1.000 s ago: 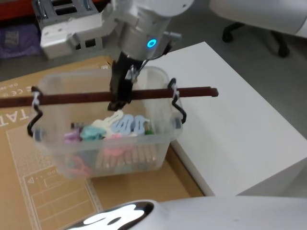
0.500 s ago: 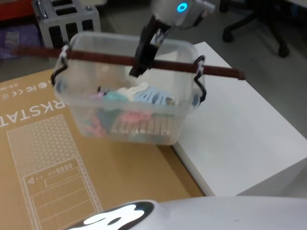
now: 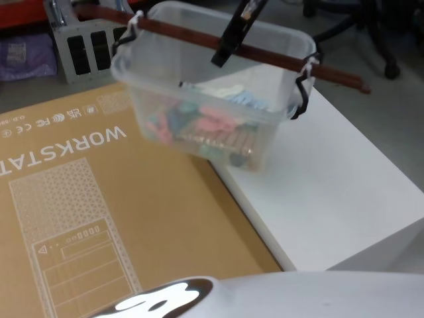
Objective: Use one hand to grasp the basket and place it at the designated location.
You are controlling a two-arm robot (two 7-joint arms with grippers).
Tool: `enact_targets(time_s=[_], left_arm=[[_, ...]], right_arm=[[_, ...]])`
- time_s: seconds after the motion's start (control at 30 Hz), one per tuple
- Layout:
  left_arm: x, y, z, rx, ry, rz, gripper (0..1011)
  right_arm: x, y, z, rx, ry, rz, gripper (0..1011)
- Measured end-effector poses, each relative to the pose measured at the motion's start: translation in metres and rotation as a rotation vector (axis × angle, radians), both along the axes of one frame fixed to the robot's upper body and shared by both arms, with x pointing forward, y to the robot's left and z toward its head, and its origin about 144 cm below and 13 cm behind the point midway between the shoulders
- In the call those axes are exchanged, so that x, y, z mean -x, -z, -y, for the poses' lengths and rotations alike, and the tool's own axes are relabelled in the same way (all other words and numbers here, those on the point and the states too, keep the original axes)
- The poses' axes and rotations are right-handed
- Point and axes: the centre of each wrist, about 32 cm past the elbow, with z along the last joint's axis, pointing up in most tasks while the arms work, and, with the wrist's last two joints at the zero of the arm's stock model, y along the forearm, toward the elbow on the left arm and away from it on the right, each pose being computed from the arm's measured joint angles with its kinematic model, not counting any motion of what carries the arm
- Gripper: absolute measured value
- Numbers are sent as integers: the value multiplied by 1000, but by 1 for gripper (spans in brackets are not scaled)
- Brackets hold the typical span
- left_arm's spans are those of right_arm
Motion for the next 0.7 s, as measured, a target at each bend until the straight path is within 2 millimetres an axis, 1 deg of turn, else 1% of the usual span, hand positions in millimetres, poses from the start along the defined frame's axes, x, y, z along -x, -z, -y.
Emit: enact_targets(time_s=[0.07, 0.1, 0.33, 0.37, 0.47, 0.5, 0.53, 0.7], left_arm=[[0, 0, 0, 0, 0, 0, 0], [0, 0, 0, 0, 0, 0, 0], [0, 0, 0, 0, 0, 0, 0], [0, 0, 0, 0, 0, 0, 0], [0, 0, 0, 0, 0, 0, 0], [0, 0, 0, 0, 0, 0, 0], [0, 0, 0, 0, 0, 0, 0], [0, 0, 0, 0, 0, 0, 0]], right_arm=[[-1, -2, 8, 1, 48, 5, 240], [-1, -2, 8, 1, 48, 5, 240], [-5, -9, 34, 1, 193, 21, 240], [-5, -9, 34, 1, 193, 21, 240], [-7, -12, 46, -1, 253, 23, 240], [-7, -12, 46, -1, 253, 23, 240], [-8, -13, 51, -2, 276, 23, 240], [-10, -15, 62, -5, 335, 20, 239]])
